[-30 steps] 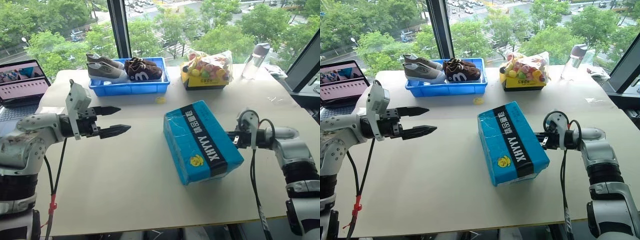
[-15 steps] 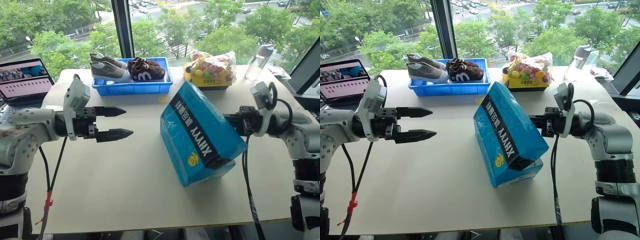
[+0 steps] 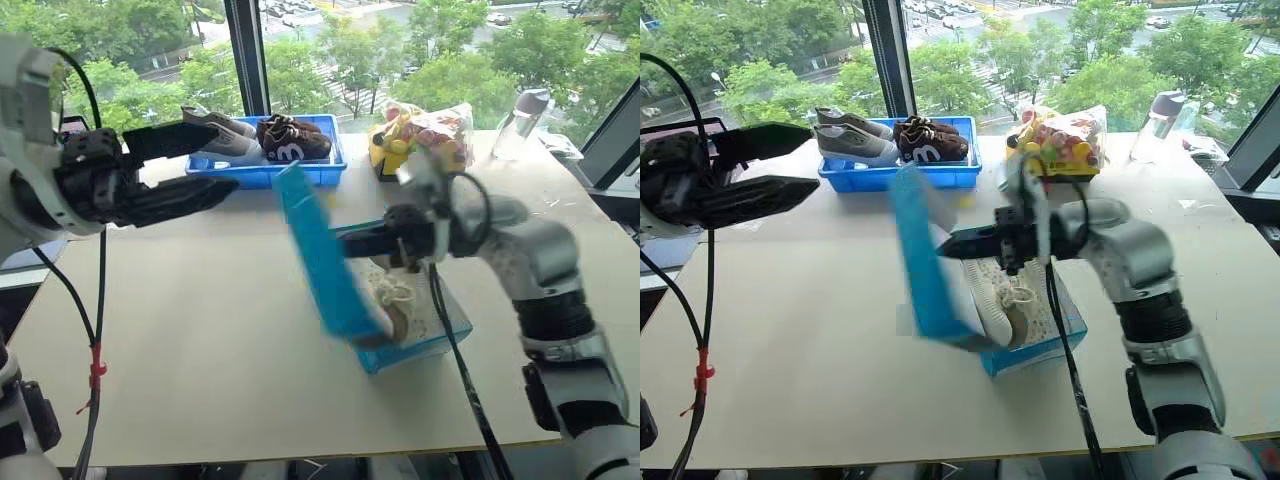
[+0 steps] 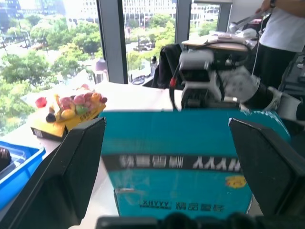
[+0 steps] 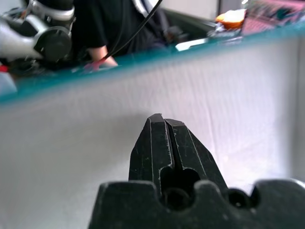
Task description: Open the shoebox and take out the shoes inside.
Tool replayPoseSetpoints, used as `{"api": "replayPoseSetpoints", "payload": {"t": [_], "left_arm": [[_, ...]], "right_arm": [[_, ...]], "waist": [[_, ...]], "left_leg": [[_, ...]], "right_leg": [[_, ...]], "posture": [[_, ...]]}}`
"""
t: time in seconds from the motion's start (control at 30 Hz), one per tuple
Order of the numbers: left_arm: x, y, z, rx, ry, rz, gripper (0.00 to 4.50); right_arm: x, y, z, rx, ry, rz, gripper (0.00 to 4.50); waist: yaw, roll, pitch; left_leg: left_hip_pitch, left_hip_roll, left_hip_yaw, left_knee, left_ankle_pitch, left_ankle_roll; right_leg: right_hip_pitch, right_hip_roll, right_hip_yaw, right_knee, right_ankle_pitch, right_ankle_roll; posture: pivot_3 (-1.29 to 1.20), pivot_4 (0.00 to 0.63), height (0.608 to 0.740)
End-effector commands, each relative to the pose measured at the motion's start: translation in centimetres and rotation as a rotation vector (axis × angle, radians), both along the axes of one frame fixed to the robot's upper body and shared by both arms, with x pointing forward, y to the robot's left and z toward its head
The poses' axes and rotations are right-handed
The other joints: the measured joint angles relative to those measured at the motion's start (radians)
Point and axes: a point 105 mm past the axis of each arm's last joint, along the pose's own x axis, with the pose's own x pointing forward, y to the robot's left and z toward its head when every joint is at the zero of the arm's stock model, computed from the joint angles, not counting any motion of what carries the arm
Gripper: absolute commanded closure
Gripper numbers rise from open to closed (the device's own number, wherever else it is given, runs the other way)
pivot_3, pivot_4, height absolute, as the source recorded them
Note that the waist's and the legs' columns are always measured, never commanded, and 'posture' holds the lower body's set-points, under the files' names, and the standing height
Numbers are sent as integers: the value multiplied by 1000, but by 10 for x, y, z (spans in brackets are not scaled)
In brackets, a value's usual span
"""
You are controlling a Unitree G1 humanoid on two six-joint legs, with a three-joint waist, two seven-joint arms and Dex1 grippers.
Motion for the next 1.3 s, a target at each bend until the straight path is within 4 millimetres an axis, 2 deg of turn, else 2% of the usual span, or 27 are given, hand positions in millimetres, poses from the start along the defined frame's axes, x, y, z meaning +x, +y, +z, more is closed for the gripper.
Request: {"api": "replayPoseSetpoints", "payload": {"t": [0.03,0.07,0.13,0.23,0.3,0.33,0.43,0.5,0.53,0.6,0.7,0.8,0.87,0.9,1.0,1.17,1.3], "left_arm": [[-7,-3,1,18,-30,15,88],[-7,-3,0,16,-28,16,88],[-8,-4,-2,-2,-23,6,88],[-5,-5,-7,-12,-6,5,88],[-2,-7,-11,-8,5,-1,88],[0,-8,-13,-11,9,-7,88],[4,-12,-16,-19,17,-23,88],[7,-14,-19,-18,22,-35,88],[9,-16,-20,-18,26,-42,33],[12,-18,-23,-17,30,-53,0],[15,-21,-29,9,41,-65,0],[17,-22,-34,36,45,-64,0],[19,-22,-36,47,49,-62,0],[19,-22,-36,47,49,-63,0],[19,-22,-36,49,47,-62,0],[18,-21,-41,82,48,-45,0],[18,-20,-40,83,46,-40,0]], "right_arm": [[14,-8,-38,-231,-170,-46,4500],[19,-13,-44,-274,-198,-59,4500],[31,-26,-43,-310,-239,-100,4500],[36,-44,-11,-252,-253,-129,4500],[35,-60,14,-227,-277,-149,4500],[39,-74,22,-256,-313,-194,4500],[42,-103,32,-330,-354,-276,4500],[38,-111,35,-347,-357,-288,4500],[35,-112,35,-350,-357,-288,4219],[25,-111,30,-369,-328,-251,3792],[2,-106,18,-411,-283,-148,2763],[-1,-101,15,-422,-295,-132,1743],[3,-100,6,-458,-328,-132,986],[4,-99,2,-471,-338,-125,759],[7,-99,-9,-492,-329,-122,759],[19,-109,-39,-562,-304,-141,759],[33,-117,-52,-600,-314,-191,759]], "waist": [[7,0,0],[10,-1,0],[10,-1,0],[10,-1,0],[14,-1,0],[14,-1,0],[10,-1,0],[8,-1,0],[5,-1,0],[-1,-2,0],[-3,-2,0],[-5,-2,0],[-2,-2,0],[0,-2,0],[1,-2,0],[1,-2,0],[0,-2,0]], "left_leg": [[0,0,0,0,0,0],[0,-1,-1,0,0,0],[0,-1,-1,1,1,-1],[1,-1,-1,1,1,-2],[1,-1,-1,1,1,-2],[1,-1,-1,1,1,-2],[1,-1,-1,0,1,-2],[1,0,0,0,1,-1],[1,0,0,0,1,-1],[1,1,0,0,1,-1],[1,1,1,0,1,-1],[1,1,1,0,1,-1],[1,1,1,0,1,-1],[2,1,1,0,1,-1],[2,1,1,0,1,-1],[1,1,1,0,1,-1],[1,1,1,1,1,-1]], "right_leg": [[0,0,0,0,0,0],[0,0,-1,0,0,0],[1,0,-1,-1,0,0],[2,0,-1,0,0,0],[2,0,-1,0,1,-1],[2,0,-1,0,1,-1],[2,1,-1,-1,1,-1],[2,1,-1,-2,1,-1],[2,1,-1,-1,1,-1],[2,1,0,-1,1,-1],[1,2,0,-1,1,-1],[1,2,0,-1,1,-1],[2,2,0,0,1,-1],[2,2,0,0,1,-1],[2,1,0,-1,1,-1],[2,1,0,-1,1,-1],[2,1,0,0,1,-2]], "posture": [[0,150,736],[0,150,736],[0,150,736],[0,150,736],[0,150,736],[0,150,736],[0,150,736],[0,150,736],[0,150,736],[0,150,736],[0,150,736],[0,150,736],[0,150,736],[0,150,736],[0,150,736],[0,150,736],[0,150,736]]}}
